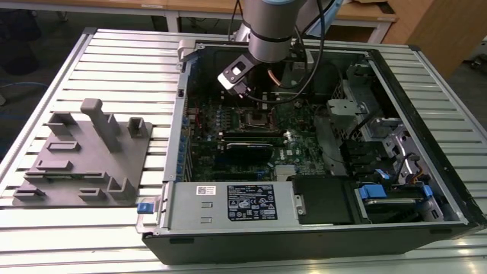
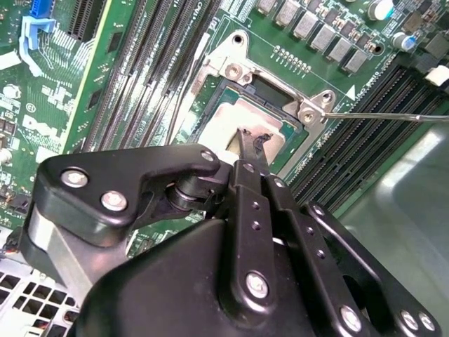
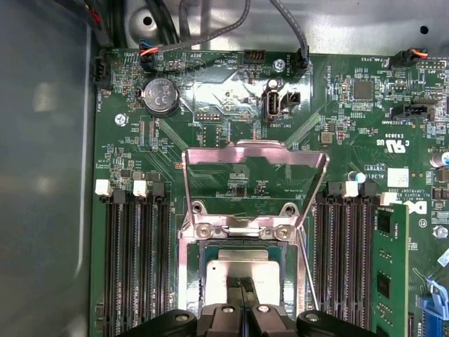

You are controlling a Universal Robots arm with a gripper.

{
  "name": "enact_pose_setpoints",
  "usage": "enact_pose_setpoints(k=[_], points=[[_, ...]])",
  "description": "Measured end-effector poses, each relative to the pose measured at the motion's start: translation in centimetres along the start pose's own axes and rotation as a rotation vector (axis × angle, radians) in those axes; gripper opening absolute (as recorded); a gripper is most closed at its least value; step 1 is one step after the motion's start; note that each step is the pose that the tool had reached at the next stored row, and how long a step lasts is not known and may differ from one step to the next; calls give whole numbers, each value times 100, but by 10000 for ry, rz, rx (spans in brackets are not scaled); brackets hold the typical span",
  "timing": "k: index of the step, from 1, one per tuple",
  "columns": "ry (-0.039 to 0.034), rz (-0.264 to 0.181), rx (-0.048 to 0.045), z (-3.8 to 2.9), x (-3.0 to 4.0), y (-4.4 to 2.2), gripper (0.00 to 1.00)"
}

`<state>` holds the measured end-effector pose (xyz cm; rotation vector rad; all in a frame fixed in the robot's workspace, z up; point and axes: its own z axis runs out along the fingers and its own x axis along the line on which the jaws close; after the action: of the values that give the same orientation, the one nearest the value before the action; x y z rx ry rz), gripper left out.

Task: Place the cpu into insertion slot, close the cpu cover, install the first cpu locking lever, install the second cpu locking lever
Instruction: 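Place the cpu into insertion slot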

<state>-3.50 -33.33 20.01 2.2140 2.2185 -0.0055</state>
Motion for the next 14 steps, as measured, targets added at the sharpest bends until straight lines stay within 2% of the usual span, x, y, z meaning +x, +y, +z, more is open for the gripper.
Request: enact_pose_setpoints(k=[14], points=[[-1,0,2,11,0,0,10]])
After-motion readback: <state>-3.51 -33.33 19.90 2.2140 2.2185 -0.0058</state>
